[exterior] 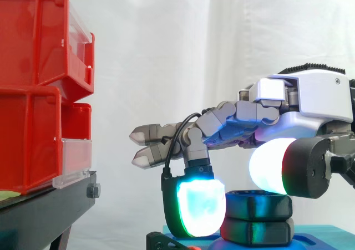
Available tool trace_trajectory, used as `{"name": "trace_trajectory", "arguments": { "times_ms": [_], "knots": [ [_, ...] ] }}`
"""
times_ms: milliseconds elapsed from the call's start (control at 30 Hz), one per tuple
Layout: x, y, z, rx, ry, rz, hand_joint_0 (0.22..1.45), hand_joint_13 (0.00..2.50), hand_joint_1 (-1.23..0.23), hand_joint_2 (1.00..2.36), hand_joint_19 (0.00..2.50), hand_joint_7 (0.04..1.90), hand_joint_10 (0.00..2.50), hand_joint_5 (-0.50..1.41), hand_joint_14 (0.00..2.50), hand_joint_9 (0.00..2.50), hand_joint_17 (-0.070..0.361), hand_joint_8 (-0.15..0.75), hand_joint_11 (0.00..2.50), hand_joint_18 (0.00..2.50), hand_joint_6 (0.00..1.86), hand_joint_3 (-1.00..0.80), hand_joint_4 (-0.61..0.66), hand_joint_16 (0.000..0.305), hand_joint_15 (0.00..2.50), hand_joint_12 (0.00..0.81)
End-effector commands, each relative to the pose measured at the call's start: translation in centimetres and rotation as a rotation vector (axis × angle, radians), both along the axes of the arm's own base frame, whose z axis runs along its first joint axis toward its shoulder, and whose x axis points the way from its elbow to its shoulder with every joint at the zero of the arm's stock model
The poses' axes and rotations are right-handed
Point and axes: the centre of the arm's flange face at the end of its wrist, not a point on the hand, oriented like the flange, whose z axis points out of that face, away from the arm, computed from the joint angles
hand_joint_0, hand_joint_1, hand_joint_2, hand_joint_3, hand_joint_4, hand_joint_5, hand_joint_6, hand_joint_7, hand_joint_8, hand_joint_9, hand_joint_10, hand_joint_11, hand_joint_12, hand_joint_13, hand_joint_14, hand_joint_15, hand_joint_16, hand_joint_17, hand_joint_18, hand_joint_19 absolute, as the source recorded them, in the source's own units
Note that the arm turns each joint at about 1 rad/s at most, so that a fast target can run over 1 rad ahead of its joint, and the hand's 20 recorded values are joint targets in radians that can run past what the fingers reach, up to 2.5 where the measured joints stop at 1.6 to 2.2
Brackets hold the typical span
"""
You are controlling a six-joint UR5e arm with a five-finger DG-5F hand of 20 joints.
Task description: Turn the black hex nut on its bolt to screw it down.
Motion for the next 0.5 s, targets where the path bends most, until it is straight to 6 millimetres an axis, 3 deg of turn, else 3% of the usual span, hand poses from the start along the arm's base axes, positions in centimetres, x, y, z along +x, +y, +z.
{"name": "trace_trajectory", "arguments": {
  "times_ms": [0, 467],
  "knots": [
    [-0.1, -0.7, 0.0, -0.001, -0.003, 0.005, 0.51, 0.1, -0.36, 1.0, 0.12, 1.1, 0.0, -0.17, 0.0, 0.33, 0.105, 0.268, 0.0, 0.18, 0.82, -0.5, 0.25, 0.046, 0.0, 0.335],
    [-0.4, -2.3, 0.2, -0.005, -0.021, 0.011, 0.51, 0.1, -0.36, 1.0, 0.12, 1.1, 0.0, -0.17, 0.0, 0.33, 0.105, 0.268, 0.0, 0.17, 0.82, -0.5, 0.25, 0.047, 0.0, 0.335]
  ]
}}
